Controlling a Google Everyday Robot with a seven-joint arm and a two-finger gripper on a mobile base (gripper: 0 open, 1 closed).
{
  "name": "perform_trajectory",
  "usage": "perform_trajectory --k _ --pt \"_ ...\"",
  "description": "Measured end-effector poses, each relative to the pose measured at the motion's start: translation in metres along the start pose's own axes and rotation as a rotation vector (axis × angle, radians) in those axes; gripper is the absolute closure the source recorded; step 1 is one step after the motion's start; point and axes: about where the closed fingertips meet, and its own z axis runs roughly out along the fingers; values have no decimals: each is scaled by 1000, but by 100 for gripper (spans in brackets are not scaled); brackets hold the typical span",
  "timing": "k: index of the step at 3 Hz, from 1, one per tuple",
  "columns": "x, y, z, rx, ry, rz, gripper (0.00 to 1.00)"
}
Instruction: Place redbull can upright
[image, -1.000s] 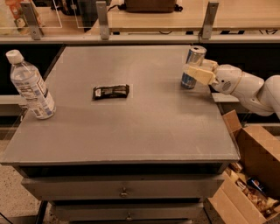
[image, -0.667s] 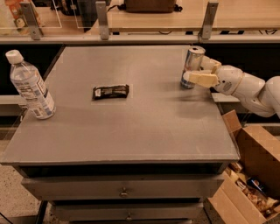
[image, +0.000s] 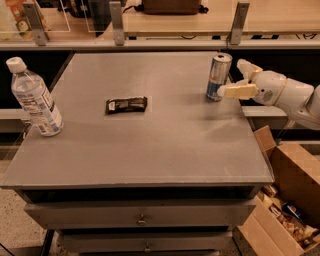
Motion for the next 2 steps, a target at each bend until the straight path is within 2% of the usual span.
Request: perform_trajectory --k 1,2 --pt "-11 -1 -7 18 120 -59 0" --pt "-9 -3 -9 25 143 -67 0"
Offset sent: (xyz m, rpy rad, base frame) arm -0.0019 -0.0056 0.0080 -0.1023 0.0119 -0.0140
